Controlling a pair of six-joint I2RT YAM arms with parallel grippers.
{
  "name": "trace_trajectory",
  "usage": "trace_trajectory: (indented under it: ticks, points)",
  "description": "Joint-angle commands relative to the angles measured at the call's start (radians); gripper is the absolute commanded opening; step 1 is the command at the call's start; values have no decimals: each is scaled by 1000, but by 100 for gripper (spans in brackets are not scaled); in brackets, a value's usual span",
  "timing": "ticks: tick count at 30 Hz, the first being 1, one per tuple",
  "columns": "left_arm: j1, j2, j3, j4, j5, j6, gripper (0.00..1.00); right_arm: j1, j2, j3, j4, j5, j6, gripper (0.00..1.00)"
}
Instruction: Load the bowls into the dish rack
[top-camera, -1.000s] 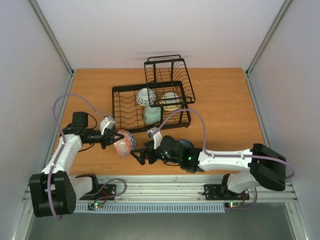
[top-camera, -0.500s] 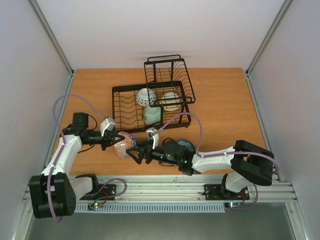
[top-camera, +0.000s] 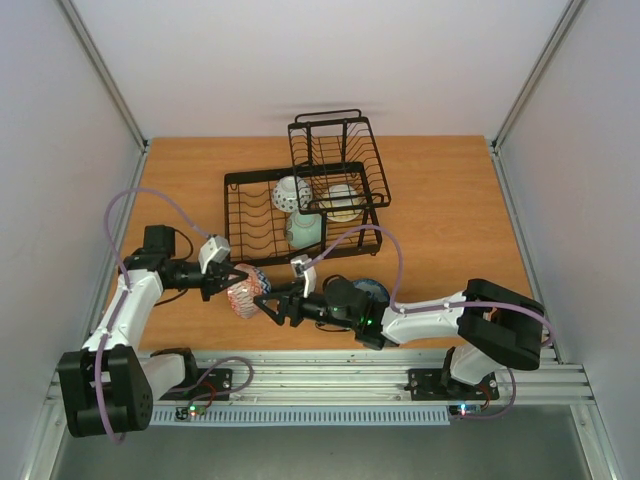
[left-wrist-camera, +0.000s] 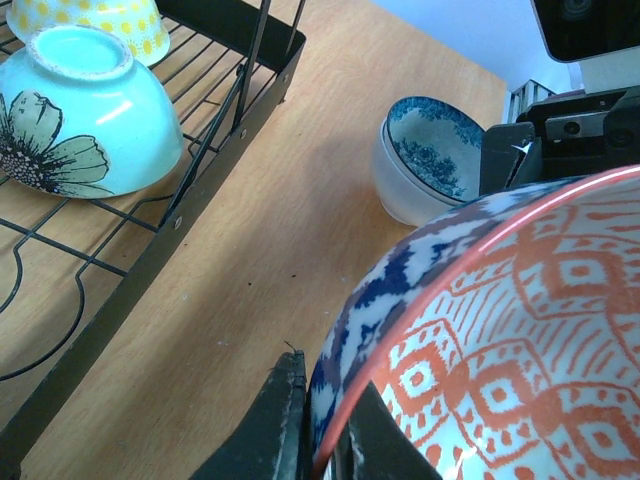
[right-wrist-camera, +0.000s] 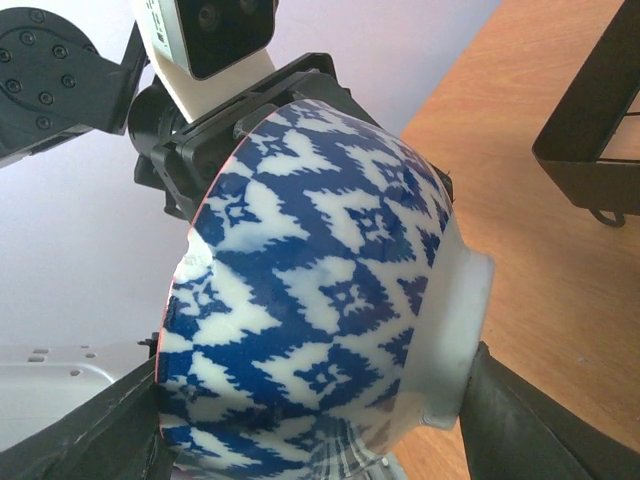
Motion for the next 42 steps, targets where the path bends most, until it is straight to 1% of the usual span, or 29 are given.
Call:
trace_trajectory:
  ticks: [1, 2, 3, 4, 6, 7, 8, 11, 14, 17, 18, 20, 24, 26, 31, 36, 42]
  points:
    - [-5, -5, 22, -30, 77, -3, 1, 0, 1, 51, 9, -33, -36, 13]
    - [-5, -5, 20, -23, 75, -8, 1, 0, -4, 58, -17, -30, -43, 2]
    - [-5, -8, 19, -12, 72, -17, 3, 0, -10, 67, -54, -28, -53, 2]
    - [-5, -10, 15, 0, 66, -31, 8, 0, -19, 87, -112, -23, -67, 1]
    - [-5, -23, 2, 53, 46, -66, 23, 1, -40, 136, -259, 0, -97, 1]
    - [-5, -34, -8, 95, 28, -94, 34, 3, -48, 166, -341, 15, -115, 1]
    - [-5, -46, -21, 147, 7, -154, 42, 5, -55, 196, -424, 44, -135, 1]
    - [-5, -97, -65, 287, -66, -293, 58, 8, -65, 286, -632, 86, -200, 1]
    - [-5, -129, -93, 382, -129, -369, 66, 7, -55, 382, -813, 170, -274, 1]
    - [-5, -133, -107, 462, -211, -449, 72, 8, -19, 499, -1009, 250, -367, 1]
    - [-4, -132, -112, 495, -244, -486, 73, 8, 0, 545, -1092, 280, -391, 1]
    - [-1, -133, -124, 555, -330, -539, 74, 8, 28, 614, -1166, 330, -439, 1]
    - [18, -124, -135, 650, -518, -629, 75, 7, 90, 735, -1254, 396, -529, 1]
    - [38, -103, -131, 671, -569, -664, 75, 7, 134, 799, -1292, 430, -573, 1]
    - [99, -20, -98, 681, -578, -715, 76, -11, 293, 980, -1355, 538, -702, 1]
    - [126, 20, -85, 682, -561, -731, 76, -108, 449, 1140, -1376, 497, -750, 1]
    - [131, 12, -91, 697, -578, -727, 76, -163, 643, 1365, -1440, 549, -837, 1]
